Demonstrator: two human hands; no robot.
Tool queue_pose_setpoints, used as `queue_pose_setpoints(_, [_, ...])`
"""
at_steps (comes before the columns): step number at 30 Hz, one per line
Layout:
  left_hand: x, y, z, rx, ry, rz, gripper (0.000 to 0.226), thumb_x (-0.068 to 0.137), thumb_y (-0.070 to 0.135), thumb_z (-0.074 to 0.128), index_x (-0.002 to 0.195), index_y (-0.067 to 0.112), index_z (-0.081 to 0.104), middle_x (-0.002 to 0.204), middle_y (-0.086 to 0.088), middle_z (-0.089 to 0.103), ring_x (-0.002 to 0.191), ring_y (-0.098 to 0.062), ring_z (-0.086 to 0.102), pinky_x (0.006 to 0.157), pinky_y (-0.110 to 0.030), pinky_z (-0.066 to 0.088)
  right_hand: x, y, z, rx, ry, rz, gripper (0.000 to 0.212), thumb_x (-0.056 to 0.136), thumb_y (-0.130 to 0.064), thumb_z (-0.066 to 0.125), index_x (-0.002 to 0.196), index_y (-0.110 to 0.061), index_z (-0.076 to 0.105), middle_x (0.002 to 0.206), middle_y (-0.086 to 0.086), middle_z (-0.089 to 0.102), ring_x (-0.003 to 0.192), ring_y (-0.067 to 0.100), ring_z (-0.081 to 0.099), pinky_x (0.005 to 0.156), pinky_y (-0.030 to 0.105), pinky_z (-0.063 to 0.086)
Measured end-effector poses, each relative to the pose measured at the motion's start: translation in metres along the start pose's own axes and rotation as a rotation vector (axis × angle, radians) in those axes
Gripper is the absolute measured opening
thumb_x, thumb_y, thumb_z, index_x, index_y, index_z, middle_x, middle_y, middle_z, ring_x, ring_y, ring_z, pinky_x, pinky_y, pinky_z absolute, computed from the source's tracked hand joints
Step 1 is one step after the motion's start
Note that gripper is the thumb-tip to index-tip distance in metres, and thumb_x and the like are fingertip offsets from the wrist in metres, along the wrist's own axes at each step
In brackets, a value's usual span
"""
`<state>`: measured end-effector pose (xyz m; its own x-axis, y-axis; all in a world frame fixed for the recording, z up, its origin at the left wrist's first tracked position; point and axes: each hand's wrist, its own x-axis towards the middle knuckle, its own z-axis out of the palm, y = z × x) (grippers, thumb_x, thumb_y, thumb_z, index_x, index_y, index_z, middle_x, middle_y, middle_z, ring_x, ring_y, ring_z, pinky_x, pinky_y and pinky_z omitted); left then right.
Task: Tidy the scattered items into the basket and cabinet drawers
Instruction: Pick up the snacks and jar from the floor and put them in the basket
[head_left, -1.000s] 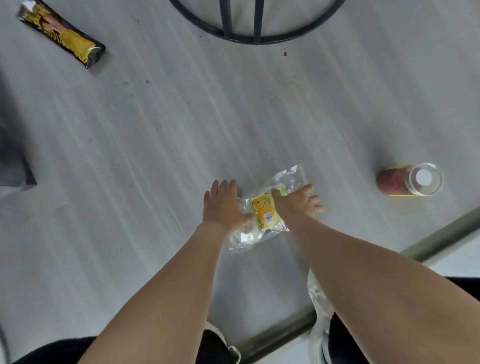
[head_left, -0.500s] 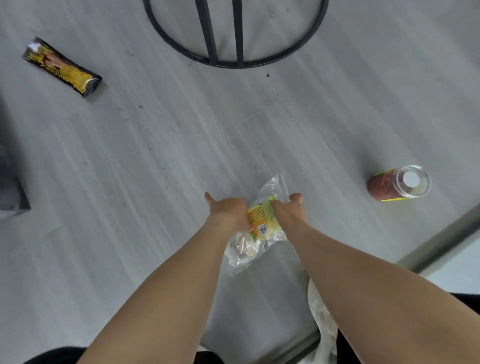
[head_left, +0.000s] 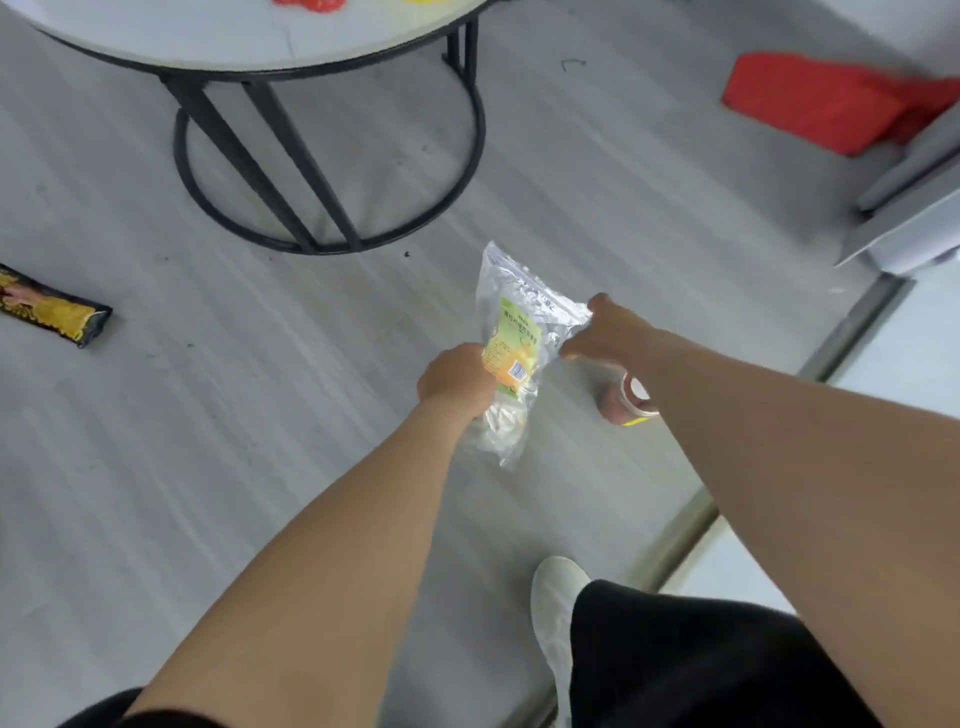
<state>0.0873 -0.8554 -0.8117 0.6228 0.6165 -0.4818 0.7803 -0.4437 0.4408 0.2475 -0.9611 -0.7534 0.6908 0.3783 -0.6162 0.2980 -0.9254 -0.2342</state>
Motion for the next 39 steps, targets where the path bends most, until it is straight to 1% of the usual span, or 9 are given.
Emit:
queue_pose_setpoints(4, [0.003, 0.036, 0.029, -0.016, 0.004, 0.021, 0.017, 0.094, 0.025, 0.051, 0.105, 0.02, 0.063, 0.106, -0.001, 0.067, 0.095, -0.027, 0.061, 0.069, -0.03, 0.041, 0.015, 0.068, -0.003, -0.13, 0.022, 0.015, 0.096, 0.066, -0.046, 0.079, 0.143, -0.036, 0.023, 0.128, 0.011, 0.043, 0.12, 0.042, 0.041, 0.092, 0.051, 0.045])
queue_pose_setpoints(7, [0.02, 0.037, 0.055, 0.009, 0.004, 0.045, 0.016, 0.094, 0.026, 0.051, 0.102, 0.021, 0.063, 0.105, -0.001, 0.068, 0.09, -0.026, 0.06, 0.069, -0.031, 0.043, 0.032, 0.1, 0.027, -0.213, 0.026, 0.021, 0.098, 0.061, -0.043, 0.079, 0.138, -0.043, 0.019, 0.132, 0.008, 0.033, 0.123, 0.042, 0.033, 0.088, 0.058, 0.045])
queue_pose_setpoints(10, [0.036, 0.029, 0.079, 0.003, -0.003, 0.068, 0.019, 0.093, 0.028, 0.053, 0.105, 0.02, 0.066, 0.106, -0.001, 0.069, 0.091, -0.026, 0.062, 0.071, -0.031, 0.046, 0.054, 0.121, 0.058, -0.244, 0.001, 0.011, 0.098, 0.059, -0.041, 0.077, 0.136, -0.043, 0.018, 0.133, 0.009, 0.029, 0.122, 0.042, 0.032, 0.085, 0.056, 0.047])
queue_pose_setpoints(16, [0.032, 0.008, 0.095, -0.065, 0.006, 0.046, 0.019, 0.094, 0.028, 0.053, 0.105, 0.019, 0.067, 0.104, 0.0, 0.069, 0.092, -0.025, 0.063, 0.071, -0.031, 0.047, 0.079, 0.135, 0.084, -0.178, 0.168, 0.026, 0.049, 0.073, -0.032, 0.055, 0.12, -0.031, 0.039, 0.121, 0.012, 0.037, 0.114, 0.04, 0.032, 0.087, 0.049, 0.049])
queue_pose_setpoints(18, [0.025, 0.0, 0.091, -0.08, 0.006, 0.024, 0.019, 0.095, 0.027, 0.053, 0.105, 0.019, 0.067, 0.104, 0.001, 0.069, 0.092, -0.025, 0.064, 0.07, -0.031, 0.047, 0.075, 0.134, 0.085, -0.213, 0.165, 0.025, 0.051, 0.069, -0.032, 0.061, 0.115, -0.03, 0.04, 0.114, 0.01, 0.037, 0.112, 0.039, 0.033, 0.081, 0.047, 0.053])
queue_pose_setpoints(22, [0.0, -0.018, 0.063, -0.14, 0.028, -0.065, 0.018, 0.096, 0.024, 0.051, 0.105, 0.016, 0.064, 0.104, -0.001, 0.068, 0.093, -0.026, 0.062, 0.069, -0.03, 0.042, 0.046, 0.095, 0.067, -0.273, 0.06, -0.046, 0.063, 0.06, -0.028, 0.072, 0.114, -0.029, 0.04, 0.106, 0.009, 0.034, 0.106, 0.036, 0.037, 0.066, 0.037, 0.046])
queue_pose_setpoints(26, [-0.063, -0.037, 0.005, -0.267, 0.047, -0.22, 0.017, 0.095, 0.023, 0.049, 0.101, 0.013, 0.061, 0.099, -0.002, 0.067, 0.085, -0.024, 0.058, 0.067, -0.031, 0.041, -0.019, 0.016, 0.031, -0.331, 0.037, -0.204, 0.058, 0.07, -0.036, 0.069, 0.12, -0.027, 0.042, 0.111, 0.009, 0.037, 0.107, 0.039, 0.046, 0.07, 0.037, 0.041])
queue_pose_setpoints(32, [-0.207, -0.064, -0.118, -0.467, 0.11, -0.501, 0.02, 0.094, 0.023, 0.046, 0.106, 0.015, 0.06, 0.095, -0.002, 0.065, 0.086, -0.026, 0.058, 0.069, -0.031, 0.042, -0.171, -0.116, -0.002, -0.35, -0.068, -0.393, 0.058, 0.066, -0.04, 0.071, 0.114, -0.026, 0.041, 0.11, 0.007, 0.041, 0.105, 0.034, 0.044, 0.067, 0.037, 0.045])
queue_pose_setpoints(39, [-0.416, -0.087, -0.276, -0.671, 0.293, -0.84, 0.019, 0.101, 0.027, 0.042, 0.099, 0.012, 0.053, 0.091, -0.005, 0.061, 0.081, -0.026, 0.058, 0.065, -0.034, 0.043, -0.389, -0.263, -0.035, -0.52, -0.163, -0.724, 0.053, 0.073, -0.041, 0.066, 0.117, -0.025, 0.041, 0.111, 0.009, 0.041, 0.103, 0.033, 0.044, 0.063, 0.037, 0.048])
